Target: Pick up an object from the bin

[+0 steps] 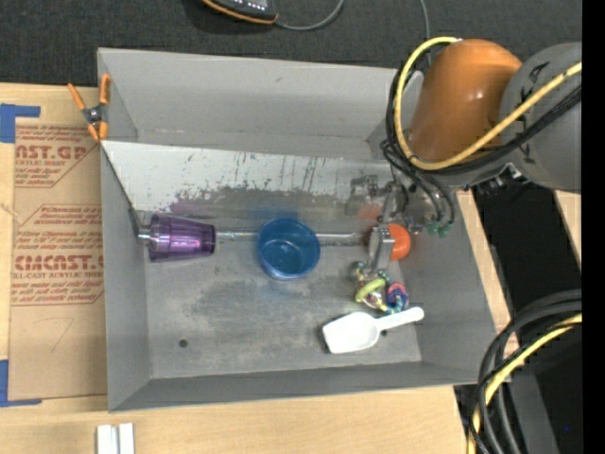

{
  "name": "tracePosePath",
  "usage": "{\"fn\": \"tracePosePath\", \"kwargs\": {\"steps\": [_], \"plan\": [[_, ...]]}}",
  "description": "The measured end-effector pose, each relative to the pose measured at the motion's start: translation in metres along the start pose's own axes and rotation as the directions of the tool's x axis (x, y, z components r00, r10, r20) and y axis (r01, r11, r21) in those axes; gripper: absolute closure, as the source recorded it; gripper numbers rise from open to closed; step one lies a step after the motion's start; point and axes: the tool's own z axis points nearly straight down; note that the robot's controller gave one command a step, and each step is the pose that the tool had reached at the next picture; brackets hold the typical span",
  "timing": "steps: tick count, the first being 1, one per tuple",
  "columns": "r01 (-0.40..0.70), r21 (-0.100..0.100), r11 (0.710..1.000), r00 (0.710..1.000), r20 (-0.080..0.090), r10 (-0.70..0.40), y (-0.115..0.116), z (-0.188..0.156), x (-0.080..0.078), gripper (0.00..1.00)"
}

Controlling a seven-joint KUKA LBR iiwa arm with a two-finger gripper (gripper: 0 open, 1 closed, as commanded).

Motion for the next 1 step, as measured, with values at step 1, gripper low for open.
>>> {"fn": "tracePosePath", "kwargs": {"steps": [1], "plan": [[0.001, 0.001, 1.0, 1.0, 0.008, -0.001, 0.0, -0.0052, -0.0013, 0.0]]}}
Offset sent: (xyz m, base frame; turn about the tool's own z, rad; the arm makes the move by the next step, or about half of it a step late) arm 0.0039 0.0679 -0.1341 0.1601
